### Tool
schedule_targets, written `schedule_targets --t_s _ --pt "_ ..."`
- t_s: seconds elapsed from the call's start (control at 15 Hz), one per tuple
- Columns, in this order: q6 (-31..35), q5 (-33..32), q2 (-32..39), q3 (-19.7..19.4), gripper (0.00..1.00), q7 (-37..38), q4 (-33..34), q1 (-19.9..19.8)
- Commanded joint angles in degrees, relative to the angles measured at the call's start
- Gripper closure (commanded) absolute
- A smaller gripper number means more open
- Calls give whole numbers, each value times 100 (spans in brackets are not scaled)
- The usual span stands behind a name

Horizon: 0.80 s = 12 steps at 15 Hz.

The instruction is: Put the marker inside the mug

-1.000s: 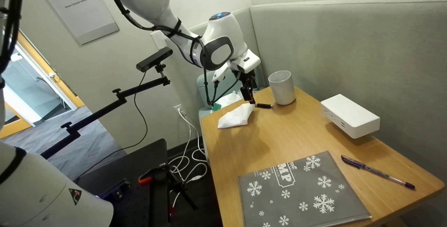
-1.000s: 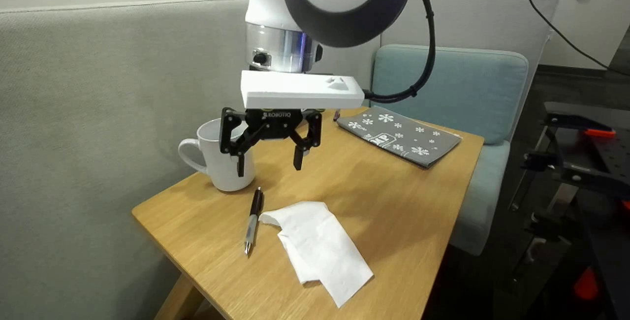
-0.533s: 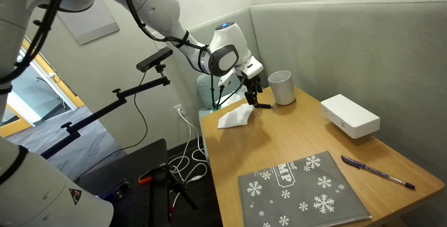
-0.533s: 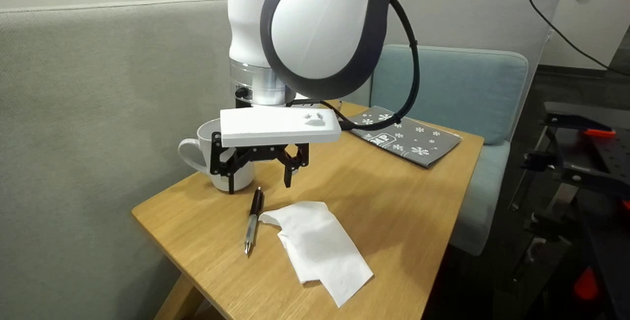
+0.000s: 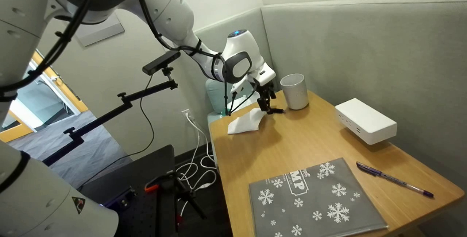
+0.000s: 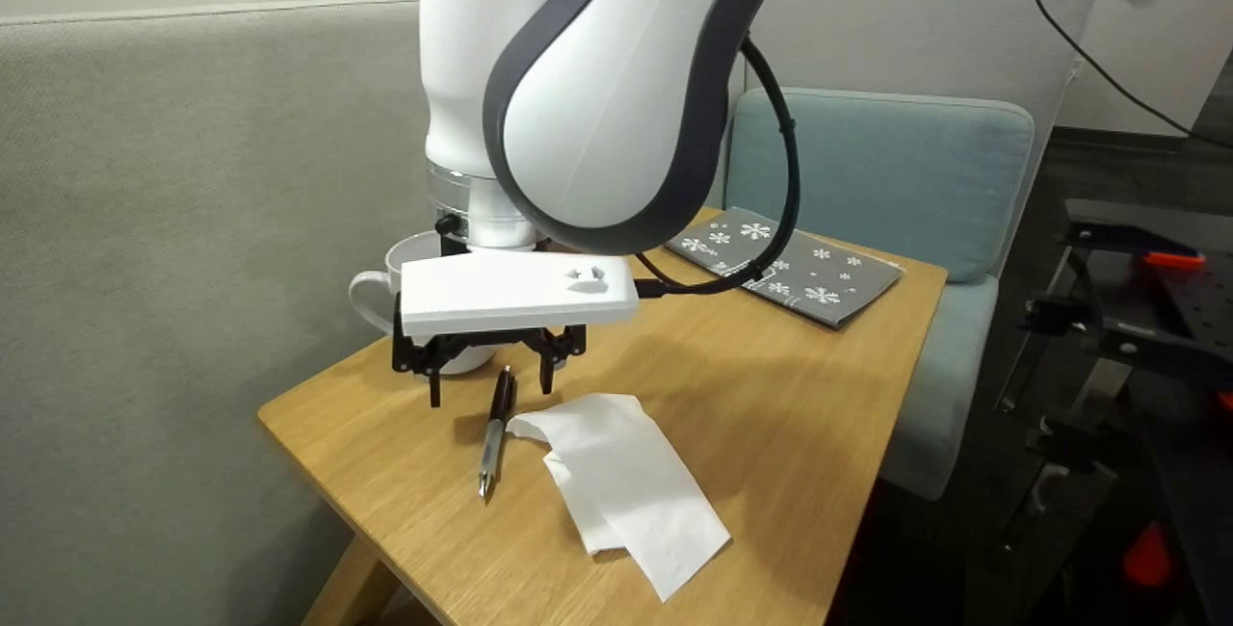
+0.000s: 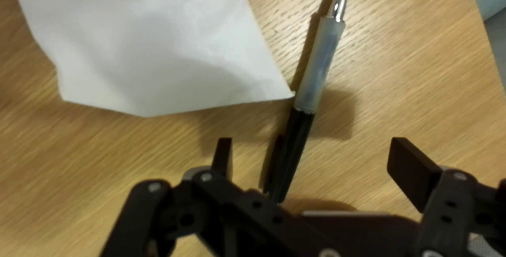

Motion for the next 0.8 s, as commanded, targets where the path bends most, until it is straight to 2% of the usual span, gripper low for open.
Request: schedule_targets --t_s 0.0,0.07,0.13,0.73 --pt "-211 -23 162 -130 0 231 290 145" --pt "-229 -22 188 -118 16 221 324 140" --pt "-233 -28 214 -127 26 223 351 152" --pt "-250 -21 281 -137 95 222 470 141"
